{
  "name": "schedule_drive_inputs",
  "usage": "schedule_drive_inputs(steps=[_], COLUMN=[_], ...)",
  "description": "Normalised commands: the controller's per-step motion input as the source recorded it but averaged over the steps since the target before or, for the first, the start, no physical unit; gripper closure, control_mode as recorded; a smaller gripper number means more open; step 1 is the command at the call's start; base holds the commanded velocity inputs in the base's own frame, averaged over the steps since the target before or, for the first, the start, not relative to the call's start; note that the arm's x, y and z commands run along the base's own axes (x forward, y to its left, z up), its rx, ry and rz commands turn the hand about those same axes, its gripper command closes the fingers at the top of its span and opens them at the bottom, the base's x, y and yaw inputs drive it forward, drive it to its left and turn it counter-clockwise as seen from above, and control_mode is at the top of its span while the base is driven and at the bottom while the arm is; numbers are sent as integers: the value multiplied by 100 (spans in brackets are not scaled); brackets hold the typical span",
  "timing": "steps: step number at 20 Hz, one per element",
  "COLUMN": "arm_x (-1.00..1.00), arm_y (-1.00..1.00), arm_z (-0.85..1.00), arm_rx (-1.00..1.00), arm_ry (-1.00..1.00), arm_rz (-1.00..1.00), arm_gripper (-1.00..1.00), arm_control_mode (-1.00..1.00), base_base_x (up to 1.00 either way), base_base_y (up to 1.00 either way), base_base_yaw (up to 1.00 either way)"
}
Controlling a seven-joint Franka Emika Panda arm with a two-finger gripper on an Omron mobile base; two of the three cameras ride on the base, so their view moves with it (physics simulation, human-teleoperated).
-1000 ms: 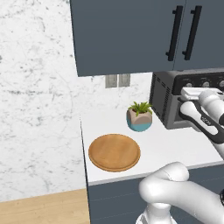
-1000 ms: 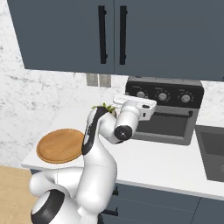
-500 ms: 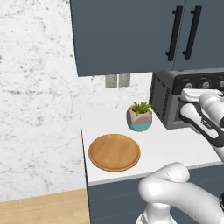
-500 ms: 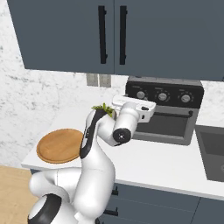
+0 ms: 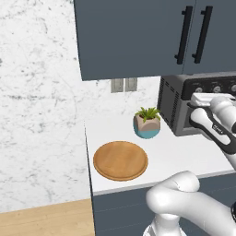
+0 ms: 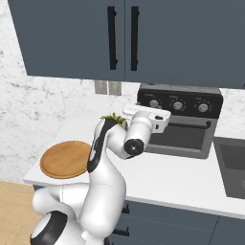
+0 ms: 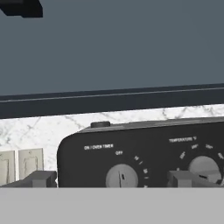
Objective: Pick up the kebab skewer and baguette bread, and place them inside the toaster oven. Close the toaster oven door and start by setting the timer.
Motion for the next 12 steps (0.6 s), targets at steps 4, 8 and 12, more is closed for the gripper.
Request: schedule_drive_inputs(steps=[4, 8, 12], arm_x=[1, 1, 1], arm_y=[3, 2, 0], arm_z=[0, 0, 0], arm_rx=[0, 0, 0], arm_ry=[0, 0, 0], arm_rz=[0, 0, 1], arm_gripper=[-100, -100, -100], arm_control_mode=[-100, -100, -100], base_base_x=[0, 0, 0], base_base_y=[0, 0, 0], base_base_yaw=[0, 0, 0])
